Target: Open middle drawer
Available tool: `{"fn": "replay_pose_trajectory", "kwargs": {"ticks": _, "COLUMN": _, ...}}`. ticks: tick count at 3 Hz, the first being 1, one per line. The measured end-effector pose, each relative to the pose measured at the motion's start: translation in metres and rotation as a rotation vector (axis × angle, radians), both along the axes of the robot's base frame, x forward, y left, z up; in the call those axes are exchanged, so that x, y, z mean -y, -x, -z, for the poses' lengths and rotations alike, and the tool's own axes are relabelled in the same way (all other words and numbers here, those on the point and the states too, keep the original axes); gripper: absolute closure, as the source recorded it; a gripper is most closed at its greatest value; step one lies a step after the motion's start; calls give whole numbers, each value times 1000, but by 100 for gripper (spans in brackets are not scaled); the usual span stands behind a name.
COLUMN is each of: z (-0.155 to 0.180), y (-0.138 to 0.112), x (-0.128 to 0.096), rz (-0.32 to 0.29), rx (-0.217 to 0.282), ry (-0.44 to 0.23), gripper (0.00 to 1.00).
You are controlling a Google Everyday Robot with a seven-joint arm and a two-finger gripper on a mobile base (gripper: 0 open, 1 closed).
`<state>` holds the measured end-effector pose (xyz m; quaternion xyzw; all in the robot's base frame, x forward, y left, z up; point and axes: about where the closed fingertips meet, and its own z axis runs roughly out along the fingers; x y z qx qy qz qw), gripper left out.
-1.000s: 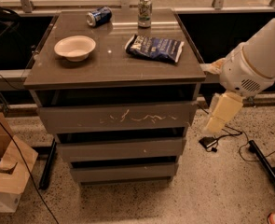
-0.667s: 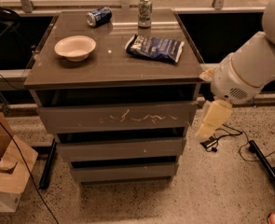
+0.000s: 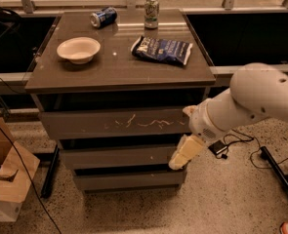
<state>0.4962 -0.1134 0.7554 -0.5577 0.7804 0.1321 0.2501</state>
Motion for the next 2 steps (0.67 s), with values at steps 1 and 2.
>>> {"fn": "replay_pose_trajectory", "kwargs": {"ticks": 1, "z": 41, "y": -13, "x": -12, "rz": 40, "rx": 12, "ry": -114, "gripper": 0}}
{"fn": "replay_pose_trajectory", "kwargs": {"ticks": 2, "z": 73, "y": -31, "x": -15, "rz": 54, "rx": -19, "ry": -227, "gripper": 0}}
